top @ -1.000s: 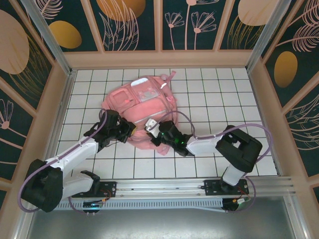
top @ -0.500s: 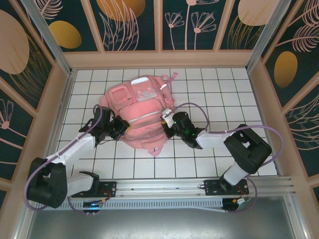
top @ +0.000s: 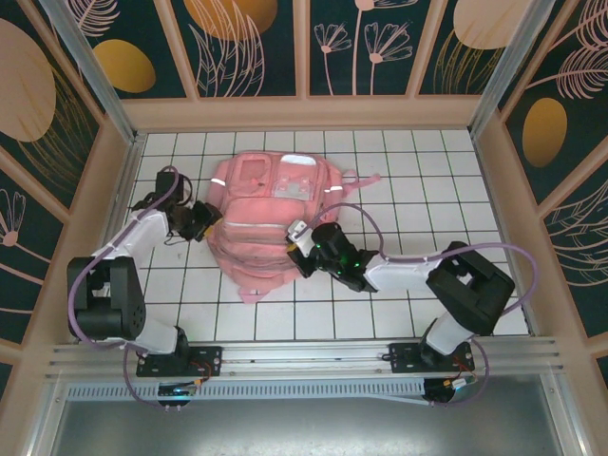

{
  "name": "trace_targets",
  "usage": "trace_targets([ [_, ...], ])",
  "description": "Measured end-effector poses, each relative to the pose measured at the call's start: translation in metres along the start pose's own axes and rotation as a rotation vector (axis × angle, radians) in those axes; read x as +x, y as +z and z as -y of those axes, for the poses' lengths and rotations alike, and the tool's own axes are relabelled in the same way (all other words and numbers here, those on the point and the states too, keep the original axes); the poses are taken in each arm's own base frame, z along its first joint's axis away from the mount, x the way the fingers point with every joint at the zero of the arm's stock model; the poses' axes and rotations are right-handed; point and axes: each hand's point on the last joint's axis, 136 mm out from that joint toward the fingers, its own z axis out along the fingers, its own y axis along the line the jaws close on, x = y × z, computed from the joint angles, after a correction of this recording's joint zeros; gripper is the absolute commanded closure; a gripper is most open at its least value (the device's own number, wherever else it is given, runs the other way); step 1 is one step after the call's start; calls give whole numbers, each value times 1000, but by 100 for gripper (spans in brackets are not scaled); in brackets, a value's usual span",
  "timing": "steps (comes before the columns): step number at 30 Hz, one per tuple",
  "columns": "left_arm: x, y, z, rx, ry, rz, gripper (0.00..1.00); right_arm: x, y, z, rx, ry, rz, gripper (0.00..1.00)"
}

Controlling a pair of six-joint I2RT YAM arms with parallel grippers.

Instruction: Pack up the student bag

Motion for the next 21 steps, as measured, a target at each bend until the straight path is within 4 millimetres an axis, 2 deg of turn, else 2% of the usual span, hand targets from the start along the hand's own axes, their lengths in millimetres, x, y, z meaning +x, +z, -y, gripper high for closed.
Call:
trace_targets([
  [3, 4, -8, -11, -30, -9, 31, 55, -1, 14, -13, -29, 3, -14, 100],
  [10, 44, -14, -56, -86, -106, 28, 49, -21, 38, -45, -107, -10, 8, 100],
  [16, 41, -19, -54, -56, -174, 76, 49, -24, 52, -75, -153, -42, 4, 100],
  [21, 35, -19, -56, -76, -209, 121, 49, -23, 63, -87, -150, -40, -4, 100],
])
